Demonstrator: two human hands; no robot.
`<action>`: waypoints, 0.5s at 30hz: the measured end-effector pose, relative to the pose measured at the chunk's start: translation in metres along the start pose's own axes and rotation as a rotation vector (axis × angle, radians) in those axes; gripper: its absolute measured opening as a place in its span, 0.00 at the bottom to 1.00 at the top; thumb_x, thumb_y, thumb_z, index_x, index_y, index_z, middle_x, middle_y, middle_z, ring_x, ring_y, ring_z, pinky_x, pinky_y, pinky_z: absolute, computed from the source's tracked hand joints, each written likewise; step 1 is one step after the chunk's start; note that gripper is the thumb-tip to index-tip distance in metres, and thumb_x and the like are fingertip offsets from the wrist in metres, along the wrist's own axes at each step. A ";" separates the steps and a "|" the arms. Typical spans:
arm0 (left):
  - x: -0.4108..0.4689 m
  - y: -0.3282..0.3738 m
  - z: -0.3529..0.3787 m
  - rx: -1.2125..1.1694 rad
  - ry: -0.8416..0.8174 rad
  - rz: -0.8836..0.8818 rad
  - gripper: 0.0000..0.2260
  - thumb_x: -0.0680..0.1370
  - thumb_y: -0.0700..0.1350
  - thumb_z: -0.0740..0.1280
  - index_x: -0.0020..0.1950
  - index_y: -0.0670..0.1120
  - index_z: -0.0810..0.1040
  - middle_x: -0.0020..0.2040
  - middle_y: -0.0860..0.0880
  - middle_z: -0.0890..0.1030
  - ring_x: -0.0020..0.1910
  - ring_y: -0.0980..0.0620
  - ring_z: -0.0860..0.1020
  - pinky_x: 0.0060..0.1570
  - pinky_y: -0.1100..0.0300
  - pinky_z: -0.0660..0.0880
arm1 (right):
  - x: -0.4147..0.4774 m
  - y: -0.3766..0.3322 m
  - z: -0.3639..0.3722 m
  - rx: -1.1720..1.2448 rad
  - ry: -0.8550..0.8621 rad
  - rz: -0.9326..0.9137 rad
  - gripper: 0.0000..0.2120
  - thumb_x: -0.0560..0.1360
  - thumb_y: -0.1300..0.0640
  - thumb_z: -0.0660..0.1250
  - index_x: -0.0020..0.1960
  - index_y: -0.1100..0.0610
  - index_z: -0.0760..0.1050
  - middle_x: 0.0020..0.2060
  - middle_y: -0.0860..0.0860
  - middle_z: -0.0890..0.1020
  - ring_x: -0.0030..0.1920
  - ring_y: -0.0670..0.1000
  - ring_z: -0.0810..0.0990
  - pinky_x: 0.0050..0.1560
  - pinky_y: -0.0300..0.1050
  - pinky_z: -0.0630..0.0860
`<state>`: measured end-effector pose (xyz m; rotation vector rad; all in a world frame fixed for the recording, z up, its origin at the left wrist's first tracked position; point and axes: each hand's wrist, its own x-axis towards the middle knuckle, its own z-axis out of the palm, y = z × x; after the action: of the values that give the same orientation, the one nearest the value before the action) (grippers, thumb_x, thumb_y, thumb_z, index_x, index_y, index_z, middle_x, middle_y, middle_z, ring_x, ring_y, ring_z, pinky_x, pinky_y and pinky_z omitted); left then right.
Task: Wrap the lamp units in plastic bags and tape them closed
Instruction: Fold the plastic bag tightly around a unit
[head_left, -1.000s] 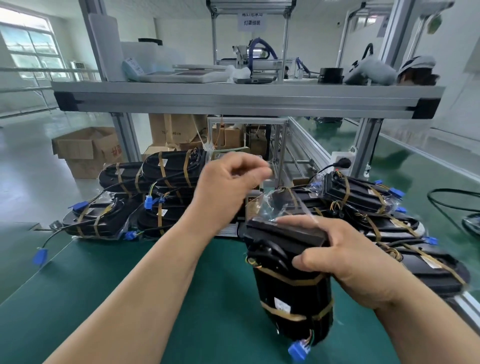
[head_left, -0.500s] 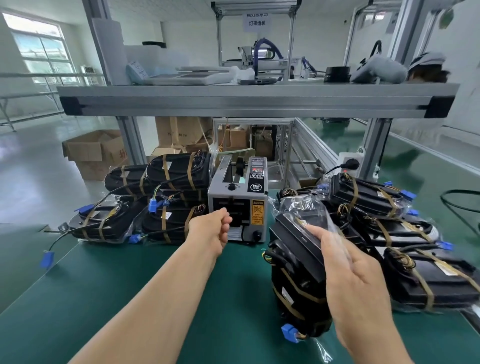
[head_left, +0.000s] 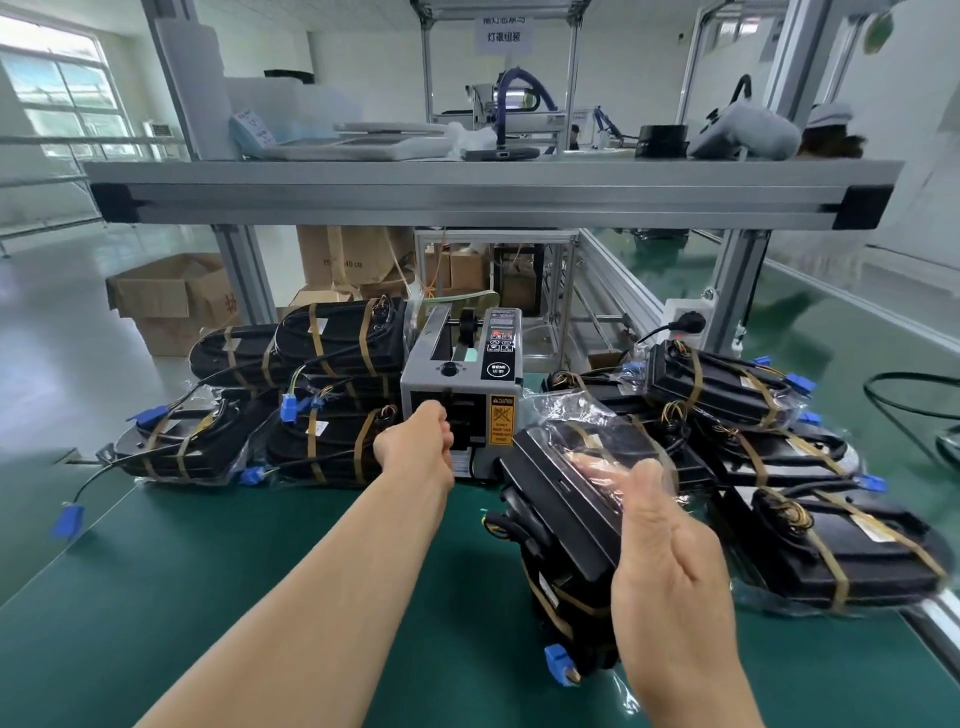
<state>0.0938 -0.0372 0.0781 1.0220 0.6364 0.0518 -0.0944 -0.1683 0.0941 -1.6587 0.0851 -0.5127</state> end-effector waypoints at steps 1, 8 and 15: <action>-0.008 0.000 -0.005 0.014 -0.043 0.048 0.07 0.74 0.38 0.68 0.37 0.45 0.75 0.23 0.53 0.72 0.19 0.59 0.67 0.19 0.69 0.62 | 0.000 0.000 -0.001 0.015 0.005 -0.003 0.29 0.80 0.32 0.45 0.52 0.42 0.83 0.26 0.36 0.79 0.33 0.32 0.76 0.41 0.30 0.69; -0.098 0.019 -0.062 0.267 -0.651 0.377 0.08 0.70 0.47 0.73 0.31 0.50 0.79 0.31 0.52 0.72 0.31 0.57 0.70 0.33 0.66 0.70 | -0.003 -0.001 -0.001 0.058 0.035 -0.052 0.20 0.80 0.40 0.51 0.49 0.40 0.82 0.39 0.24 0.81 0.49 0.22 0.75 0.48 0.15 0.64; -0.145 0.012 -0.070 0.565 -0.766 0.504 0.04 0.69 0.46 0.75 0.35 0.47 0.83 0.35 0.50 0.81 0.35 0.58 0.77 0.40 0.70 0.74 | -0.003 0.001 -0.001 0.071 0.064 -0.108 0.21 0.80 0.42 0.51 0.45 0.39 0.83 0.42 0.30 0.84 0.49 0.31 0.81 0.45 0.20 0.70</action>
<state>-0.0580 -0.0239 0.1313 1.6039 -0.3417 -0.0837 -0.0973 -0.1682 0.0924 -1.5838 0.0236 -0.6437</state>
